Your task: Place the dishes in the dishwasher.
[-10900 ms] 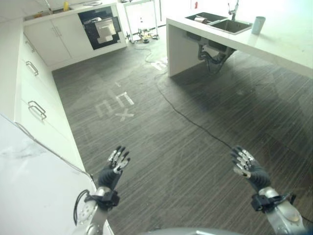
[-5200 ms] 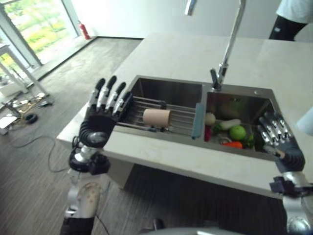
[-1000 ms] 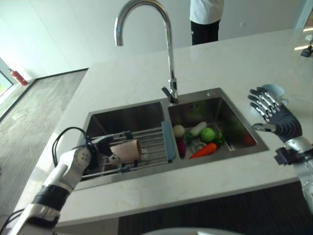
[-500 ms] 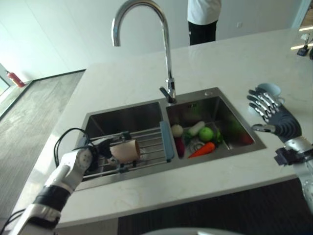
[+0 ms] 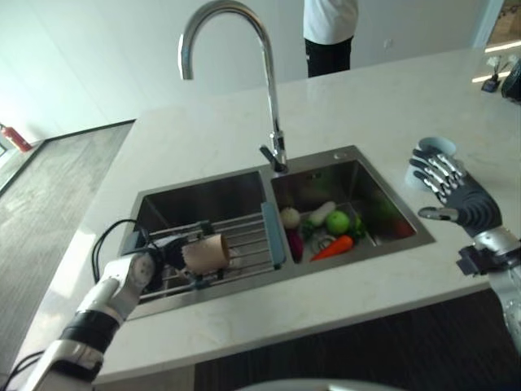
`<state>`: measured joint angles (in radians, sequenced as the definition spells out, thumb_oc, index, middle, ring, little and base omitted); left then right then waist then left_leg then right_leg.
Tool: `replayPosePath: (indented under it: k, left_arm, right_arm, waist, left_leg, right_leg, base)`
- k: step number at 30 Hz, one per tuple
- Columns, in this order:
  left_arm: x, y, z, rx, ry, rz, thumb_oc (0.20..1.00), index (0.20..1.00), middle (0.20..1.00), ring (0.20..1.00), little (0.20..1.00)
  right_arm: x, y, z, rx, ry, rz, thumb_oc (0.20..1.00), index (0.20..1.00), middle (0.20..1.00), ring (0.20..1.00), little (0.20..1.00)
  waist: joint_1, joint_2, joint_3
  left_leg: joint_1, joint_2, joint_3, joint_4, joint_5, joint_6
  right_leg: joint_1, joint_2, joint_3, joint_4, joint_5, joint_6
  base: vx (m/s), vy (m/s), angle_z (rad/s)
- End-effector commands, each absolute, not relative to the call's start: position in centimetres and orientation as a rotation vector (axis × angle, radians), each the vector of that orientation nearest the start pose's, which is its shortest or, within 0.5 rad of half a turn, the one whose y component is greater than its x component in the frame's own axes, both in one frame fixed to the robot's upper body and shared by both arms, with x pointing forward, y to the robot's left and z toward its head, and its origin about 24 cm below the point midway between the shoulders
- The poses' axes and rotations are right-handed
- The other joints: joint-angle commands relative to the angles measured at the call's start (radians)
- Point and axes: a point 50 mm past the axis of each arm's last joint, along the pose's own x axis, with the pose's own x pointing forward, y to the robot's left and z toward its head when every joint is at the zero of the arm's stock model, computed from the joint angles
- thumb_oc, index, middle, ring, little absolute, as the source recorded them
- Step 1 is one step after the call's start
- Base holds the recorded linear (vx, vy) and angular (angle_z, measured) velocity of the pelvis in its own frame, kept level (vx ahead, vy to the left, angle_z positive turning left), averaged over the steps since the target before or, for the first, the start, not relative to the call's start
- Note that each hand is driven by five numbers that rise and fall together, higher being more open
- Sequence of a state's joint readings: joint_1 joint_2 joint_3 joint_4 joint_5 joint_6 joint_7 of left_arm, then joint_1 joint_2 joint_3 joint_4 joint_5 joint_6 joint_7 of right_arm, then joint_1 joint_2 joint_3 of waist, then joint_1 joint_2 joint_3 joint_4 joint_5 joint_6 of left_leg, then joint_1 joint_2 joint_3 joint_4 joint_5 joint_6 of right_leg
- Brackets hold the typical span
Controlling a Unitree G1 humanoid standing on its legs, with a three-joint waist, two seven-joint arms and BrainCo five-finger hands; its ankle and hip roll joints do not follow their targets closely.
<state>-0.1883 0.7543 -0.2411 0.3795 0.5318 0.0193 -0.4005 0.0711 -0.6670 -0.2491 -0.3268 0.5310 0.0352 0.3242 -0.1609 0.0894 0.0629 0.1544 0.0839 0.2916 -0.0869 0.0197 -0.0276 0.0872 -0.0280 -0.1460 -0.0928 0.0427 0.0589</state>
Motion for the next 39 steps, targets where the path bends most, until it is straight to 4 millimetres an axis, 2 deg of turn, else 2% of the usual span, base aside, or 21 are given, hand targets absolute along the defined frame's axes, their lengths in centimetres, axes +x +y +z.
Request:
replayPosePath:
  k: [1,19,24,25,26,27,31,39]
  left_arm:
    - [28.7,29.7,5.6,1.372,0.473,-0.356,1.0,1.0,1.0,1.0,1.0]
    - [28.2,30.6,3.6,1.362,0.556,-0.264,1.0,1.0,1.0,1.0,1.0]
    - [27.5,31.6,2.2,1.413,0.623,-0.183,1.0,1.0,1.0,1.0,1.0]
    - [27.5,31.8,2.2,1.416,0.626,-0.168,0.492,0.492,0.492,0.492,0.492]
    - [27.6,31.8,2.2,1.423,0.623,-0.16,0.376,0.376,0.376,0.376,0.376]
    - [27.6,31.9,2.1,1.441,0.631,-0.155,0.2,0.2,0.2,0.2,0.2]
    - [27.6,32.0,2.3,1.486,0.59,-0.13,0.2,0.2,0.2,0.2,0.2]
    - [27.8,31.3,3.0,1.443,0.454,-0.131,0.2,0.2,0.2,0.2,0.2]
  right_arm:
    - [22.9,-24.7,19.0,-0.244,-0.42,0.324,1.0,1.0,1.0,1.0,1.0]
    - [23.1,-23.9,19.0,-0.249,-0.416,0.342,1.0,1.0,1.0,1.0,1.0]
    - [23.0,-23.9,19.0,-0.242,-0.425,0.344,1.0,1.0,1.0,1.0,1.0]
    - [23.0,-23.8,19.0,-0.245,-0.424,0.344,1.0,1.0,1.0,1.0,1.0]
    - [23.0,-23.8,19.0,-0.244,-0.424,0.344,1.0,1.0,1.0,1.0,1.0]
    - [23.0,-23.8,19.0,-0.243,-0.425,0.342,1.0,1.0,1.0,1.0,1.0]
    - [22.9,-23.8,19.1,-0.242,-0.427,0.346,1.0,1.0,1.0,1.0,1.0]
    - [22.7,-23.9,18.5,-0.24,-0.421,0.333,1.0,1.0,1.0,1.0,1.0]
  waist:
    - [-0.011,-0.077,-0.032]
    - [-0.018,-0.073,-0.035]
    - [-0.022,-0.079,-0.038]
    - [-0.023,-0.08,-0.038]
    - [-0.024,-0.08,-0.038]
    - [-0.025,-0.081,-0.039]
    - [-0.026,-0.083,-0.038]
    - [-0.025,-0.081,-0.036]
  left_leg:
    - [0.034,-0.009,-0.013,0.0,-0.134,-0.003]
    - [0.036,-0.01,-0.007,0.0,-0.135,-0.002]
    - [0.035,-0.009,-0.005,0.0,-0.134,-0.001]
    - [0.036,-0.01,-0.005,0.0,-0.134,0.0]
    - [0.036,-0.01,-0.005,0.0,-0.134,0.0]
    - [0.036,-0.01,-0.004,0.0,-0.133,0.0]
    - [0.036,-0.01,-0.003,0.0,-0.133,-0.001]
    - [0.039,-0.013,-0.001,0.0,-0.137,0.001]
  right_leg:
    - [0.049,-0.085,-0.034,0.006,-0.06,0.093]
    - [0.047,-0.084,-0.024,0.006,-0.06,0.092]
    - [0.045,-0.083,-0.02,0.006,-0.059,0.091]
    - [0.046,-0.082,-0.02,0.006,-0.059,0.091]
    - [0.046,-0.082,-0.019,0.006,-0.059,0.091]
    - [0.046,-0.081,-0.018,0.006,-0.059,0.091]
    - [0.044,-0.081,-0.013,0.006,-0.058,0.091]
    - [0.045,-0.083,-0.013,0.006,-0.056,0.094]
  base:
    - [0.0,0.0,0.0]
    - [0.0,0.0,0.0]
    - [0.0,-0.006,-0.06]
    - [0.0,0.0,0.0]
    - [0.0,0.0,0.0]
    - [0.0,0.0,0.0]
    - [0.0,0.0,0.0]
    - [0.0,0.0,0.0]
